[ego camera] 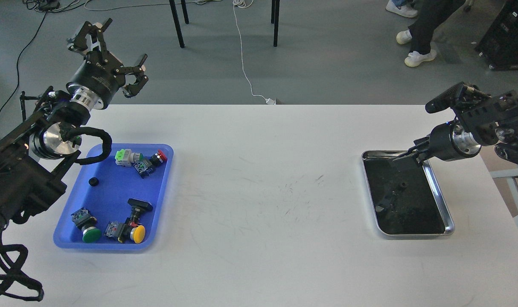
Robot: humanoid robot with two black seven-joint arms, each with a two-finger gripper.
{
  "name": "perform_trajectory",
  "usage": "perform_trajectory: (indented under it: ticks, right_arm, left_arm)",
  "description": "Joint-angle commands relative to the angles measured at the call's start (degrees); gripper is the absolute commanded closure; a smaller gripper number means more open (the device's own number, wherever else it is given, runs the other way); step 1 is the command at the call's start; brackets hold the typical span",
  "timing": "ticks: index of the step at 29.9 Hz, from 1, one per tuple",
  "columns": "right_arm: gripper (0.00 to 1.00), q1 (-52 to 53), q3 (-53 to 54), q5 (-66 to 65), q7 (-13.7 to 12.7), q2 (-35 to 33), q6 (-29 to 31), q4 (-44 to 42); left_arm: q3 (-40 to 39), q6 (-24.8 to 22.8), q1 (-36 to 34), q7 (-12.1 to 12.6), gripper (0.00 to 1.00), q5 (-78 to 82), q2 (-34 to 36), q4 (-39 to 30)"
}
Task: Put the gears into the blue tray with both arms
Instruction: 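Move the right gripper back over the steel tray, then lower the right gripper and grasp another small black piece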
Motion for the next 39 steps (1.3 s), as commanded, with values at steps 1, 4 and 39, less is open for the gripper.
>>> perform_trajectory:
  ticks: [1,4,39]
  right_arm:
    - [0.06,-1.59,-0.51,-0.16,0.17,0.19,-0.15,-0.62]
    - [0.08,-3.78,-0.51,-0.07,0.17,0.19,-0.41,-1.85]
    - [0.72,-10.56,-0.42,0.02,-0.45,3.71,-7.01,-5.63]
  left_arm:
    - [-0.06,0.02,-0.05,-0.1,0.02,0.44,-0.37,-0.01]
    - [-0.06,-0.07,-0.05,-0.1,0.02,0.44,-0.45,-0.1]
    - [-0.41,-0.51,0.47,-0.1,0.02,0.35,0.34,-1.76]
